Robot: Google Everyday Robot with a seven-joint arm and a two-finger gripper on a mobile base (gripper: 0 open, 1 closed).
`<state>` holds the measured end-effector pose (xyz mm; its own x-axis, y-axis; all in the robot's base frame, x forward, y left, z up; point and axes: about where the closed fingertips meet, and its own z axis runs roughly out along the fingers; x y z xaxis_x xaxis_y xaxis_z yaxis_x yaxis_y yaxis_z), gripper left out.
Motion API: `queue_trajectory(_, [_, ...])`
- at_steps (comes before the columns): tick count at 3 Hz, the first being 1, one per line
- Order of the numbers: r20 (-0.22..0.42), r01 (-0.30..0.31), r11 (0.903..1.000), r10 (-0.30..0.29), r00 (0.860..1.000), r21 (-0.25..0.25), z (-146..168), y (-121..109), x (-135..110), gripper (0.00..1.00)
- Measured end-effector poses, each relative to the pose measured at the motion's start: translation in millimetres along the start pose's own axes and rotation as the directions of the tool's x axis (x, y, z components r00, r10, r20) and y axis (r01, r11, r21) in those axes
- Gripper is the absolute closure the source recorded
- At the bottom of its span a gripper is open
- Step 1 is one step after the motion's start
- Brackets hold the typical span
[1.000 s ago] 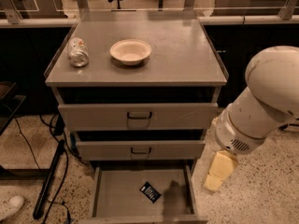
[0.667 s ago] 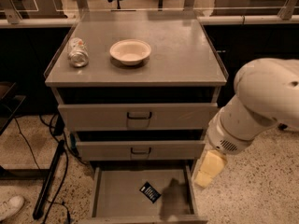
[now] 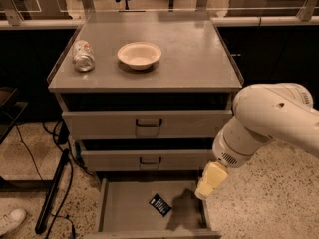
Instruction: Pick rxbar blueberry from bottom drawer and place on counter
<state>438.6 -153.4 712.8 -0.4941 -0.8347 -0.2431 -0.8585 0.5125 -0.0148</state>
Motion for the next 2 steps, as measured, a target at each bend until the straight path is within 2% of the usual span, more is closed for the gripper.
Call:
queue_trajectory(1, [0.024, -0.008, 0.9969, 0.009, 1.000, -0.078, 24, 10, 0, 0.00])
queue_trajectory(2, [0.081, -0.021, 0.9824, 0.037, 0.996, -0.186, 69, 13, -3, 0.00])
